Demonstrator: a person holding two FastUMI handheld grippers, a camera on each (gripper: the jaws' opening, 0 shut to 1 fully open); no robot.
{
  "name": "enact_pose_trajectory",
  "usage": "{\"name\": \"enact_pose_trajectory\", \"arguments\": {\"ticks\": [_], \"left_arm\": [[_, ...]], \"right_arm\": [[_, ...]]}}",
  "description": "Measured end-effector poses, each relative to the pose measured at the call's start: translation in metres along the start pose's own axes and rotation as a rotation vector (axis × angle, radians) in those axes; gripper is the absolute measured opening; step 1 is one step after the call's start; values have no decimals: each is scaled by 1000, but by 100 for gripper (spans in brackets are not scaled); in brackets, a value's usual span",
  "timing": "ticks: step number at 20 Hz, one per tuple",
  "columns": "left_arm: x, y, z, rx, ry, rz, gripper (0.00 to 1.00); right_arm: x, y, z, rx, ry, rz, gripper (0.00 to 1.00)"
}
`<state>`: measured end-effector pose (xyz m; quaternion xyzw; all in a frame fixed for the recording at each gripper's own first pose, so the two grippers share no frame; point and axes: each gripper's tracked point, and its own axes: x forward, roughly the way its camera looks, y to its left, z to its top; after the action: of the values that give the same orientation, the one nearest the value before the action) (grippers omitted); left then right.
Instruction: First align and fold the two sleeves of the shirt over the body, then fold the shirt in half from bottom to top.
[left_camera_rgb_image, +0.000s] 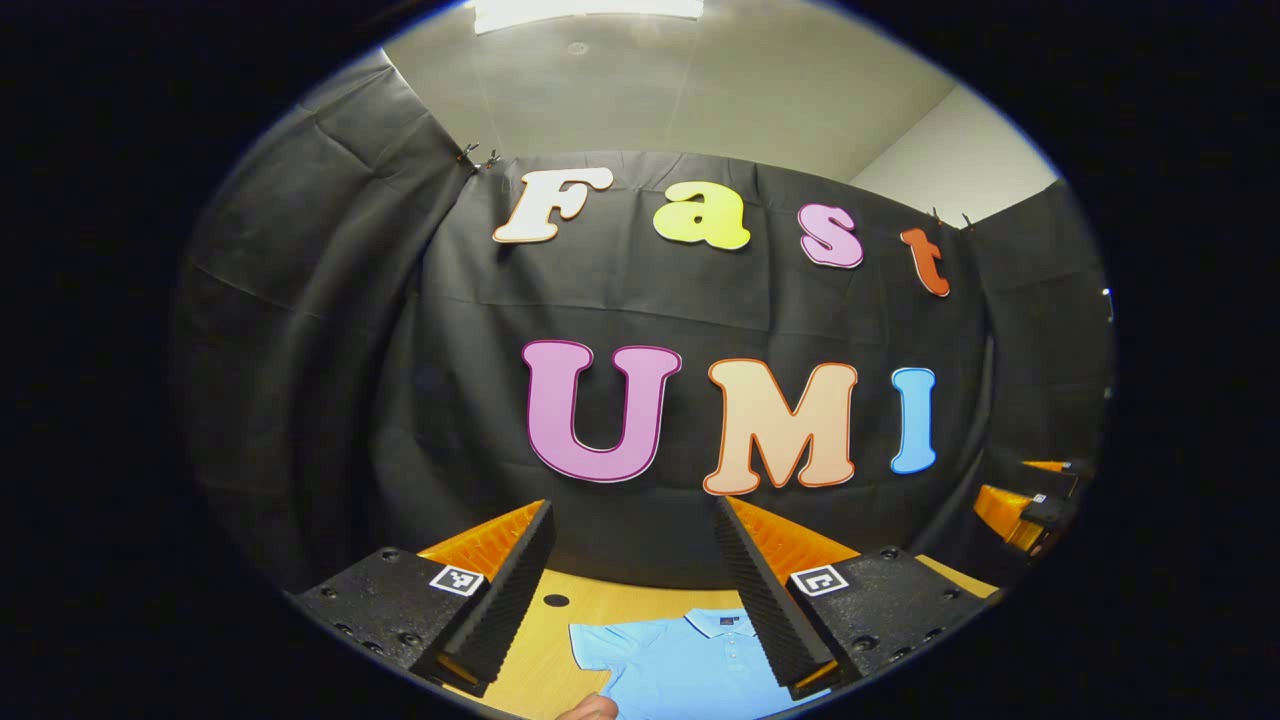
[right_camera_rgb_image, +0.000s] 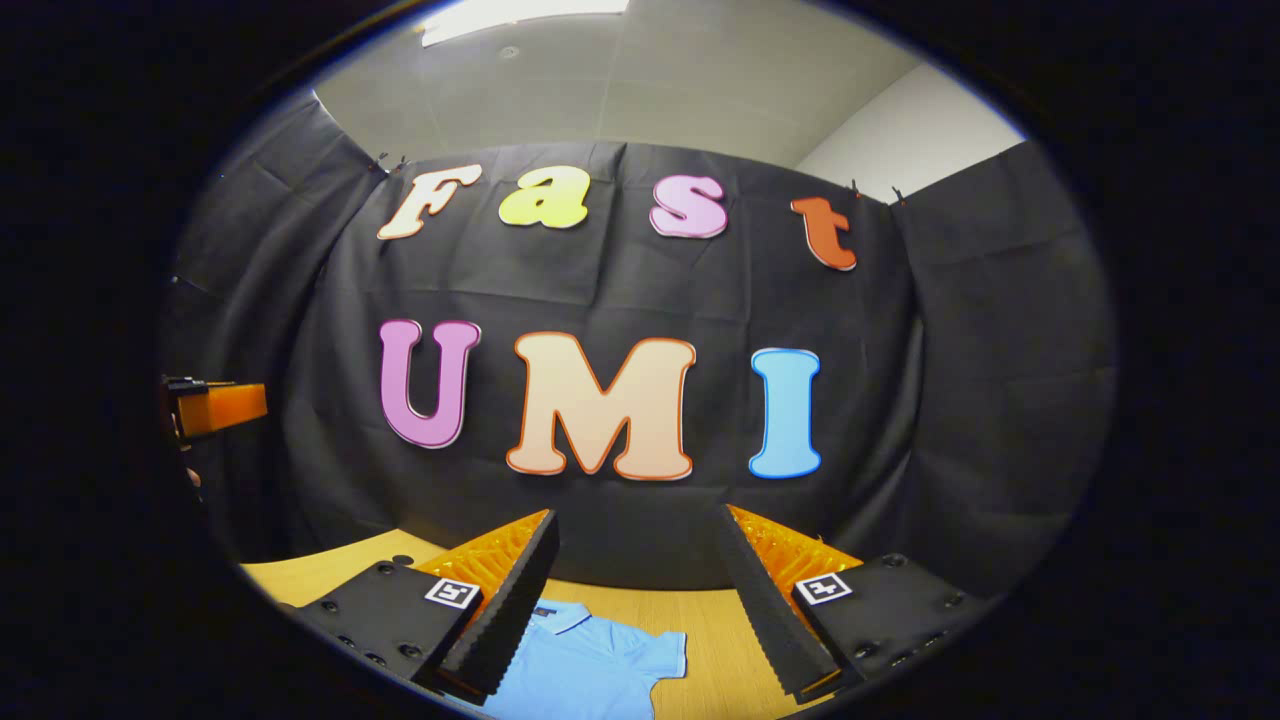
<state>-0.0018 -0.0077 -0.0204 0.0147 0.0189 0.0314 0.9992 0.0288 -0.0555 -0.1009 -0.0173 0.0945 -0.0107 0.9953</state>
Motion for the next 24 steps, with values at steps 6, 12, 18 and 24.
{"name": "enact_pose_trajectory", "arguments": {"ticks": [6,12,18,24], "left_arm": [[3,11,-8,27,29,49,95],[4,33,-7,86,20,128,95],[4,43,-26,89,77,177,95],[3,48,-43,90,130,217,94]], "right_arm": [[45,-32,-75,-69,72,-47,98],[89,-50,-156,-32,194,-77,99],[117,-50,-253,-34,376,-50,99],[126,-55,-342,-30,573,-48,99]]}}
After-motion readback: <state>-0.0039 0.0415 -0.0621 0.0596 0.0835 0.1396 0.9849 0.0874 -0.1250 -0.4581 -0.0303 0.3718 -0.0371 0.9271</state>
